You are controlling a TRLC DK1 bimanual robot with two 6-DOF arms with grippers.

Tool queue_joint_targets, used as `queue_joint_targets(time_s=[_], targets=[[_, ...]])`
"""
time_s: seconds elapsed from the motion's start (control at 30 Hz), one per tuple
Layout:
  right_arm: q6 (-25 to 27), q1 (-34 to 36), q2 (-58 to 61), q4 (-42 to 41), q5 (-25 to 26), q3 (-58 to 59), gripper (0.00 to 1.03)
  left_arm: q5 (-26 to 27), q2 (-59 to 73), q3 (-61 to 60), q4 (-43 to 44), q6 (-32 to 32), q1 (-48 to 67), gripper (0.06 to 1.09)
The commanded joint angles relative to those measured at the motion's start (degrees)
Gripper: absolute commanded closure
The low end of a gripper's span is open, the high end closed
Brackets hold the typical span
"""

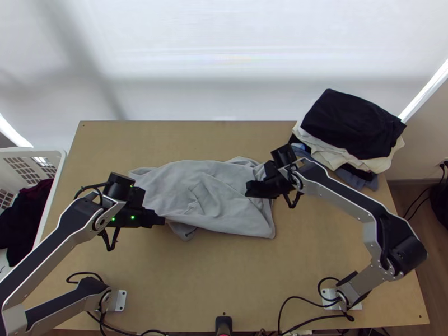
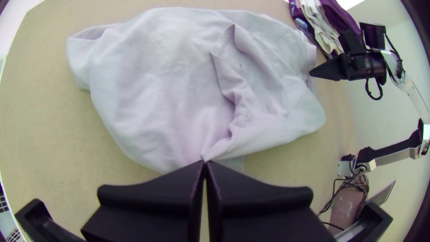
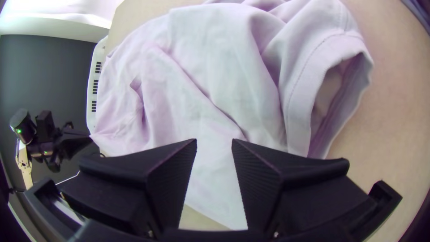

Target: Fold the t-shirt

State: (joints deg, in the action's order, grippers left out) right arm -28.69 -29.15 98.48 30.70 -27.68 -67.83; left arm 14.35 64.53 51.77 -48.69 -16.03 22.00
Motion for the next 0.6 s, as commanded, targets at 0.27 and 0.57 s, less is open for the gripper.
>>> queue_joint_targets(time_s=[0.27, 0.57], targets=[[0.30, -0.56, 2.86, -0.82, -0.36, 0.42, 0.62, -0.29, 0.95, 2.46, -0.97, -0.76, -0.38, 1.04], [0.74, -0.82, 2.95, -2.66, -0.36, 3.85, 0.62, -0.29, 0.95, 2.81, -1.06, -0.67, -0.38, 1.04]])
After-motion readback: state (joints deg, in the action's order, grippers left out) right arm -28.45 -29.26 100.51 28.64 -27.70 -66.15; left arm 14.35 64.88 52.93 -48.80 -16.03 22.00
